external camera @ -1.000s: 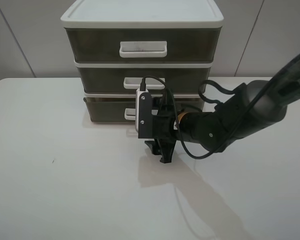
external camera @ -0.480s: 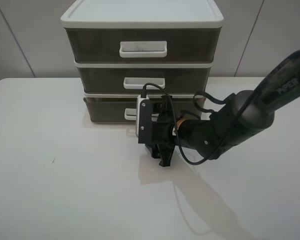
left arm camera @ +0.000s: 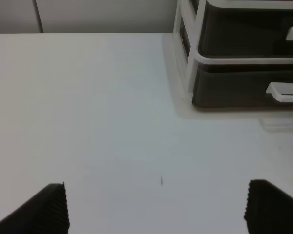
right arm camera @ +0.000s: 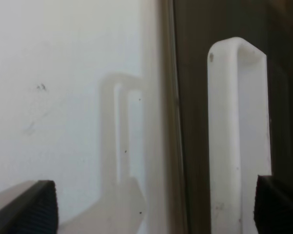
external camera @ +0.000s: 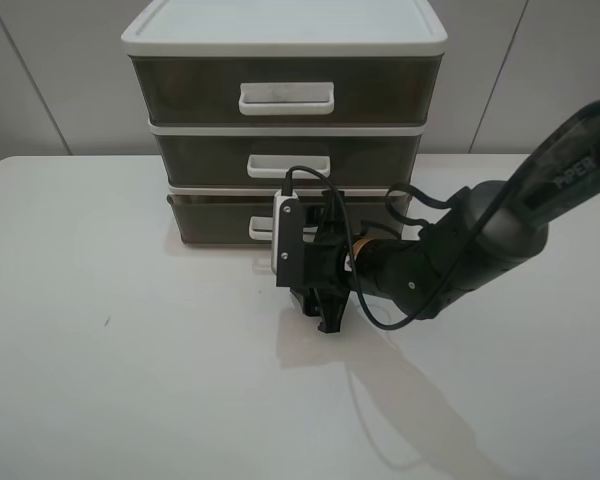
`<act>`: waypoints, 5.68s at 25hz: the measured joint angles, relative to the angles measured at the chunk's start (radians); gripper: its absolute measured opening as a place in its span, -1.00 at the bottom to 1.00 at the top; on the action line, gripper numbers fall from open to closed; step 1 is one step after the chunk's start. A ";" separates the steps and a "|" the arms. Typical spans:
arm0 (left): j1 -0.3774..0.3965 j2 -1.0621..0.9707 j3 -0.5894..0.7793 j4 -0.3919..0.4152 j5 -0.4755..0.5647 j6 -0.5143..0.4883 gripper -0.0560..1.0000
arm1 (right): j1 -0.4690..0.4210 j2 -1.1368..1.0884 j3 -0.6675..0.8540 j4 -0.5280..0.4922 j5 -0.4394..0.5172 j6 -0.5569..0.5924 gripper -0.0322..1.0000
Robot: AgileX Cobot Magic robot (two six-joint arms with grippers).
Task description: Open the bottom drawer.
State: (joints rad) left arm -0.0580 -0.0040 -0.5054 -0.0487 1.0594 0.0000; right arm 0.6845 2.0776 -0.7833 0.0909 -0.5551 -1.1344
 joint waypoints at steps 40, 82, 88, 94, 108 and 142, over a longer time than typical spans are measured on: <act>0.000 0.000 0.000 0.000 0.000 0.000 0.52 | 0.049 -0.100 0.060 0.024 0.061 0.002 -0.72; 0.000 0.000 0.000 0.000 0.000 0.000 0.52 | 0.217 -0.207 0.156 0.200 0.194 0.015 -0.68; 0.000 0.000 0.000 0.000 0.000 0.000 0.52 | 0.218 -0.207 0.156 0.180 0.237 0.000 -0.05; 0.000 0.000 0.000 0.000 0.000 0.000 0.52 | 0.219 -0.276 0.160 0.171 0.294 0.000 0.14; 0.000 0.000 0.000 0.000 0.000 0.000 0.52 | 0.146 -0.750 0.163 0.275 0.635 0.323 0.48; 0.000 0.000 0.000 0.000 0.000 0.000 0.52 | -0.530 -1.955 0.163 -0.134 1.598 1.141 0.48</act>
State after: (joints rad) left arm -0.0580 -0.0040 -0.5054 -0.0487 1.0594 0.0000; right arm 0.1547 0.1224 -0.6202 -0.0435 1.0434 0.0070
